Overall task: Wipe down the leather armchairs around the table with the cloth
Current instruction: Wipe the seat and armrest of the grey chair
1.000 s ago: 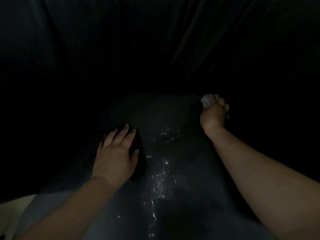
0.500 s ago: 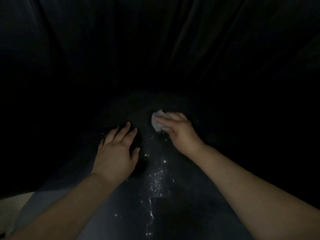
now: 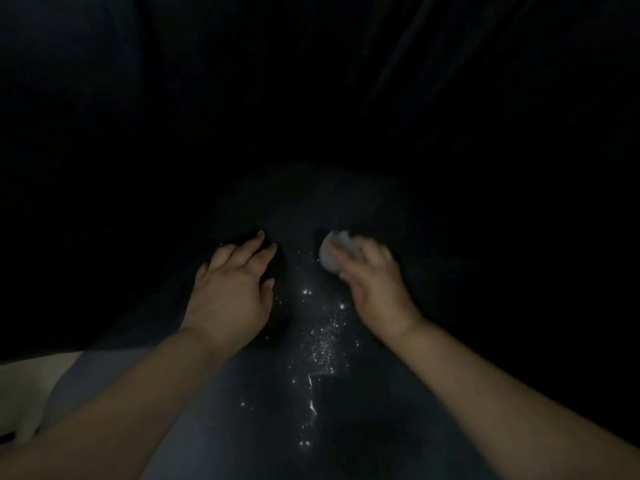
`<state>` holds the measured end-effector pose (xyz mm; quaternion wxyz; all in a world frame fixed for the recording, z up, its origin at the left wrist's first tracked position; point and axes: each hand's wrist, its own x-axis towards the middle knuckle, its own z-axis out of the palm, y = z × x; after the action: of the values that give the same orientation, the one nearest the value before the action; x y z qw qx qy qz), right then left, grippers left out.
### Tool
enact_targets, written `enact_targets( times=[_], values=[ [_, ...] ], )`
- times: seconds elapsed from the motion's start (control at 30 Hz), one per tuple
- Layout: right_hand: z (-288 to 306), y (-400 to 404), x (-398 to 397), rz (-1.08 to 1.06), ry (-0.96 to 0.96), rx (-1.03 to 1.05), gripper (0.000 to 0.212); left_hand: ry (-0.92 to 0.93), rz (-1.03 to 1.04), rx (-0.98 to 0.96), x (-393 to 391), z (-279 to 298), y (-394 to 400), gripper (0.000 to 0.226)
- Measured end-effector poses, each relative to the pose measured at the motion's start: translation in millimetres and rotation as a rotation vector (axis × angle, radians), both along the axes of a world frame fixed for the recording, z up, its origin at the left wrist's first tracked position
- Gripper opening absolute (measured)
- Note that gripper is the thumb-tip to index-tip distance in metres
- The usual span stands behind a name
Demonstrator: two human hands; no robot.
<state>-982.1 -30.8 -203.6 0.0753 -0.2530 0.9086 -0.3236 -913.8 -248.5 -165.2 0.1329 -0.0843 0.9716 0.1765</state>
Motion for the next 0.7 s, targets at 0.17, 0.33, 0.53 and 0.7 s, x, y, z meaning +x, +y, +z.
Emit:
enact_targets(
  times=[0.17,0.33,0.53,0.7],
  values=[
    [6.6,1.2,-12.1,-0.151,-0.024,-0.098,0.049,0.037,0.031,0.021,15.1,7.4,-6.8,0.052],
    [2.3,-15.2,-63.5,-0.289,-0.012,0.144,0.047,0.011,0.048,-0.013,24.9,6.1,-16.7,0.054],
    [8.8,-33.9,30.9,0.111,-0.089,-0.039,0.05,-0.02,0.113,0.009,45.9,10.3,-18.0,0.056],
    [10.1,-52.1,-43.8,-0.209,-0.124,-0.175,0.057,0.021,0.283,0.029,69.3,2.6,-26.8,0.057]
  ],
)
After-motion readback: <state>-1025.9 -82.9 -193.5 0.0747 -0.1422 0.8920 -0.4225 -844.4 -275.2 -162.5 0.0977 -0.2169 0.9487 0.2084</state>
